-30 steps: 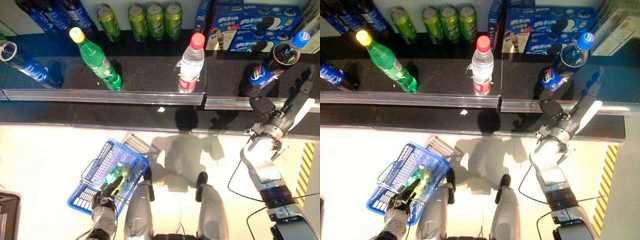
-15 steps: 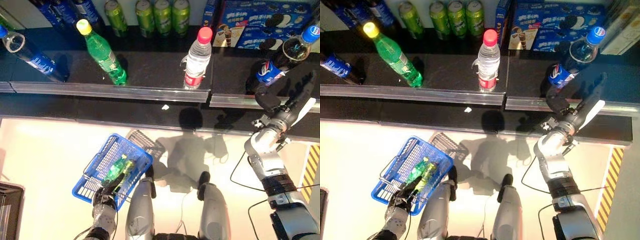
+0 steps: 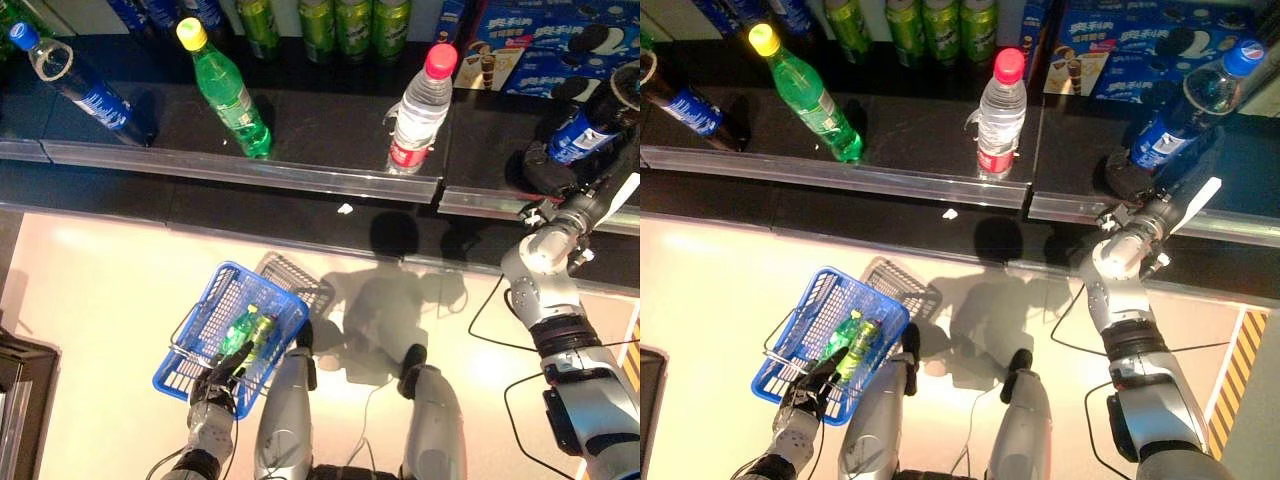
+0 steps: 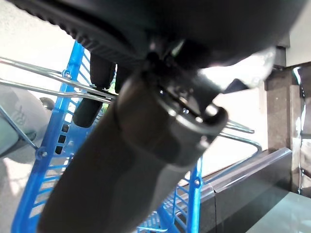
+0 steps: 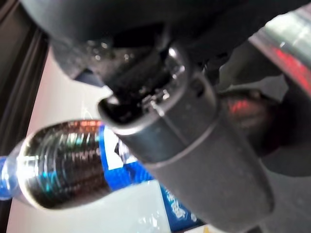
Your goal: Pick up the drink and place into the basket.
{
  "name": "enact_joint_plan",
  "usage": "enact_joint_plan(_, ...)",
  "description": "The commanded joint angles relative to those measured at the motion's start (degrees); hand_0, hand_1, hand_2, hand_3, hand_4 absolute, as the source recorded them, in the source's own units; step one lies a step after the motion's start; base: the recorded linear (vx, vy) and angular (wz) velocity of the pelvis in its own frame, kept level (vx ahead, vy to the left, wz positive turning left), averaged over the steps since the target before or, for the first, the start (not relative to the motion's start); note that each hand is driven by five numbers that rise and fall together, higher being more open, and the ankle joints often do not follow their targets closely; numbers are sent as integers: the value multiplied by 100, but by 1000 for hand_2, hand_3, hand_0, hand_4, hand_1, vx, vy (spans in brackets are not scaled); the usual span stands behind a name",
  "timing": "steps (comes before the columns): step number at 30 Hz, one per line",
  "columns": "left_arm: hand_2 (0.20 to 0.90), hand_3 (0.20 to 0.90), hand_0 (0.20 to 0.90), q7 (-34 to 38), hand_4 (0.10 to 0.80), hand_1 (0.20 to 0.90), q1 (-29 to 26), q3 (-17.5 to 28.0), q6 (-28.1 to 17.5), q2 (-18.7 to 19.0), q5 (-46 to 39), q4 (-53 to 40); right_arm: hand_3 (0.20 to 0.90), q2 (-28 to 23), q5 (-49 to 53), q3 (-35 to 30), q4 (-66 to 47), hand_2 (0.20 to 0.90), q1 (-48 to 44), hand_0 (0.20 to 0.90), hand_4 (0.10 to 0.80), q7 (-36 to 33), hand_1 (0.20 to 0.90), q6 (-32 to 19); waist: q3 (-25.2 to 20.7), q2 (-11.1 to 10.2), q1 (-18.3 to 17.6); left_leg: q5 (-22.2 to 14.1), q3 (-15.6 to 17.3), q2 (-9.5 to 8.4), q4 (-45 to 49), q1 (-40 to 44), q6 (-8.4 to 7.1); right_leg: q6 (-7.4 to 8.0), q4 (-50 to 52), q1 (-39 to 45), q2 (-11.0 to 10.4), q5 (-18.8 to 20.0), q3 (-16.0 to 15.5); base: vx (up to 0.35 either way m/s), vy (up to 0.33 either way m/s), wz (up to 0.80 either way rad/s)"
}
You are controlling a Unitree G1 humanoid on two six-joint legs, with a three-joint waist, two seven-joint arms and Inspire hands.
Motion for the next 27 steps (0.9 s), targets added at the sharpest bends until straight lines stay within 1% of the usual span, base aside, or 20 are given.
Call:
enact_joint_plan(1, 300, 200, 300, -98, 100, 300, 513, -268, -269, 348, 67, -543, 900, -832, -147, 27, -240, 900, -940, 900, 800, 24, 900, -538, -119, 19, 3, -6, -427, 17, 732, -281, -48, -132, -209, -58, 28, 408, -63, 37, 1, 8)
enact_joint_plan(5, 300, 200, 300, -131, 100, 300, 526, -280, -255, 363, 44, -566, 900, -902, -277, 75, -212, 900, -1088, 900, 800, -38, 900, -450, -119, 23, 10, -58, -446, -2, 790, -344, -28, -140, -96, -146, 34, 338, -23, 23, 4, 7)
enact_joint_plan(6, 300, 200, 300, -144, 100, 300, 517, -294, -256, 370, 43, -577, 900, -943, -276, 95, -190, 900, -1144, 900, 800, -57, 900, -445, -119, 28, 17, -30, -449, -7, 772, -376, -23, -147, -116, -170, 41, 362, -23, 0, 0, 0)
enact_joint_plan(11, 300, 200, 300, -215, 100, 300, 606, -310, -277, 422, 18, -633, 900, -1193, -382, 177, 72, 900, -1349, 900, 800, -70, 900, -390, -119, 22, 64, -116, -438, -18, 815, -391, -6, -136, -36, -201, 6, 319, -51, 0, 0, 0)
enact_joint_plan(12, 300, 200, 300, -222, 100, 300, 611, -304, -274, 433, 19, -631, 790, -1222, -369, 191, 107, 806, -1379, 806, 690, -72, 806, -386, -119, 20, 67, -117, -438, -18, 825, -398, -5, -137, -21, -209, 4, 315, -52, 0, 0, 0)
enact_joint_plan(13, 300, 200, 300, -234, 100, 300, 624, -302, -266, 459, 10, -622, 411, -1266, -396, 214, 168, 481, -1433, 481, 311, -78, 481, -348, -119, 17, 77, -123, -442, -16, 862, -419, -2, -139, 22, -227, -7, 304, -53, 7, -1, 3)
enact_joint_plan(14, 300, 200, 300, -239, 100, 300, 625, -301, -263, 466, 6, -620, 326, -1277, -397, 221, 185, 408, -1449, 408, 226, -74, 408, -336, -119, 16, 79, -126, -443, -15, 872, -426, -1, -139, 32, -232, -9, 300, -54, 0, 0, 0)
enact_joint_plan(15, 300, 200, 300, -266, 100, 300, 626, -289, -242, 502, -3, -615, 200, -1331, -369, 255, 261, 300, -1519, 300, 100, -77, 300, -295, -119, 9, 89, -134, -449, -12, 896, -438, -2, -141, 58, -241, -15, 287, -62, 0, 0, 0)
enact_joint_plan(20, 300, 200, 300, -313, 100, 300, 639, -266, -229, 540, -8, -612, 200, -1372, -202, 225, 303, 300, -1539, 300, 100, -139, 300, -317, -119, -24, 96, -162, -445, 2, 954, -450, 2, -167, 111, -243, 1, 244, -83, 1, -2, 1)
enact_joint_plan(27, 300, 200, 300, -341, 100, 300, 655, -221, -259, 537, 13, -666, 200, -1360, -117, 15, 130, 300, -1265, 300, 100, -162, 300, -414, -119, -44, 51, -219, -428, -2, 1040, -394, 19, -196, 204, -202, 20, 180, -64, 0, -2, 1)
